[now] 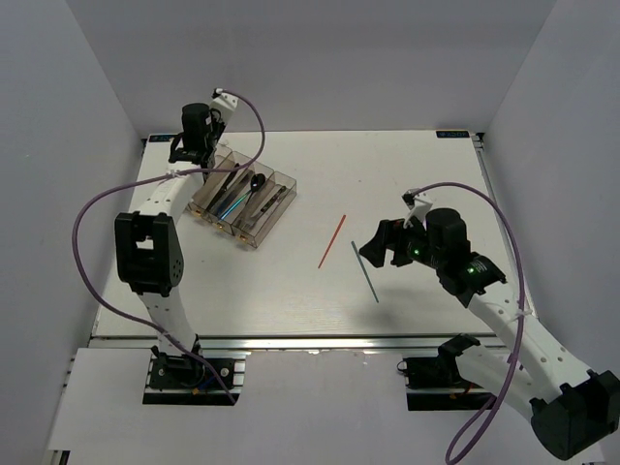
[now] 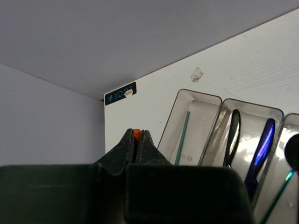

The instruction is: Sort the eating utensils into containers

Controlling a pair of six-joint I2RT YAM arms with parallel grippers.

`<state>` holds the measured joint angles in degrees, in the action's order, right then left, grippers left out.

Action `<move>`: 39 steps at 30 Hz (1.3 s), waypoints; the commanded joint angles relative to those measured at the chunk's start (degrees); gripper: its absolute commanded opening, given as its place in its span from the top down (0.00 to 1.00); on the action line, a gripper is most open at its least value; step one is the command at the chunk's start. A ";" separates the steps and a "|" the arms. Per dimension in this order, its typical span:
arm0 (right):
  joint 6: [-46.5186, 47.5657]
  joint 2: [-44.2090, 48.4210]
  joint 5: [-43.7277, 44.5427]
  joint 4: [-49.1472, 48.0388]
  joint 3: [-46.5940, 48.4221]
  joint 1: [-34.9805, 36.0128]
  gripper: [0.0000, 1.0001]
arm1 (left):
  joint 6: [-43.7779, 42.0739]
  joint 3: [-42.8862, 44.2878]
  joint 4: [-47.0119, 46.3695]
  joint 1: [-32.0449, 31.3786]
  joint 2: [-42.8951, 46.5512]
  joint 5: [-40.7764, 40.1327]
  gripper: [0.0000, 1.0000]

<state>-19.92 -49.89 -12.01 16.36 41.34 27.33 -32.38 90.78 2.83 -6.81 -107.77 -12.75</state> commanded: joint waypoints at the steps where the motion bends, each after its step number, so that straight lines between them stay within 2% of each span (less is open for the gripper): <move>1: 1.55 -0.47 -2.58 -3.53 -0.12 -0.26 0.11 | -1.11 0.27 -8.09 0.74 -1.82 4.30 1.00; 11: 0.94 -4.51 -3.55 -7.13 0.14 -0.17 0.11 | 1.09 2.11 -12.41 4.17 -9.48 6.86 1.00; 12: 1.29 -4.95 -3.55 -7.13 0.14 -0.17 0.11 | 1.35 2.47 -11.89 4.26 -10.26 6.69 0.96; 15: 1.64 -7.06 -2.41 -7.40 0.58 -0.17 0.11 | 3.64 1.60 -12.41 4.52 -9.84 4.59 0.71; 17: 1.90 -9.25 -1.70 -7.31 1.45 -0.17 0.11 | 5.65 -0.50 -13.11 4.70 -8.52 4.58 0.59; 18: 2.17 -10.39 -1.44 -6.61 2.24 -0.17 0.11 | 6.62 -1.30 -13.11 4.70 -7.82 5.01 0.45; 20: 3.74 -15.40 0.31 -2.50 4.52 0.09 0.11 | 9.69 -2.10 -12.24 4.96 -5.62 5.89 0.28; 21: 4.45 -17.42 0.93 -1.08 6.80 0.35 0.11 | 10.66 -2.28 -11.71 4.96 -4.92 6.16 0.10; 22: 6.46 -21.18 1.37 0.41 7.87 1.48 0.11 | 11.37 -2.10 -9.97 4.88 -3.61 7.47 0.02; 26: 7.18 -28.15 17.14 7.54 12.00 5.45 0.11 | 16.81 -1.75 -6.44 4.87 1.14 9.15 0.02; 30: 5.77 -31.93 20.18 9.83 12.18 6.24 0.12 | 27.00 -2.63 -4.33 4.87 8.70 7.13 0.02; 31: 5.34 -32.98 20.79 9.74 11.49 6.42 0.14 | 35.29 -2.11 -3.45 4.87 10.02 6.08 0.02; 32: 4.98 -33.43 21.50 9.40 11.04 6.42 0.19 | 39.11 -1.41 -2.31 5.05 11.86 4.42 0.02; 34: 5.24 -35.96 19.41 7.91 10.77 6.59 0.25 | 46.84 1.66 5.64 5.31 12.84 7.81 0.02; 35: 5.94 -37.11 18.70 7.55 11.30 6.85 0.34 | 48.80 2.11 7.87 5.31 13.89 12.36 0.02; 36: 6.12 -38.34 19.04 7.46 12.09 7.99 0.36 | 50.64 1.86 10.94 5.31 14.86 15.62 0.02; 38: 6.04 -41.68 23.77 8.95 15.50 9.31 0.39 | 55.57 -4.62 10.97 5.31 18.19 22.11 0.02; 39: 6.04 -43.52 24.66 9.30 16.57 9.75 0.40 | 56.63 -8.39 8.10 5.31 22.99 23.38 0.02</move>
<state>-14.44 -90.37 8.03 24.82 53.15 35.18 13.45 88.77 5.69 -1.52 -90.85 1.34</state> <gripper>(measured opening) 0.608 0.982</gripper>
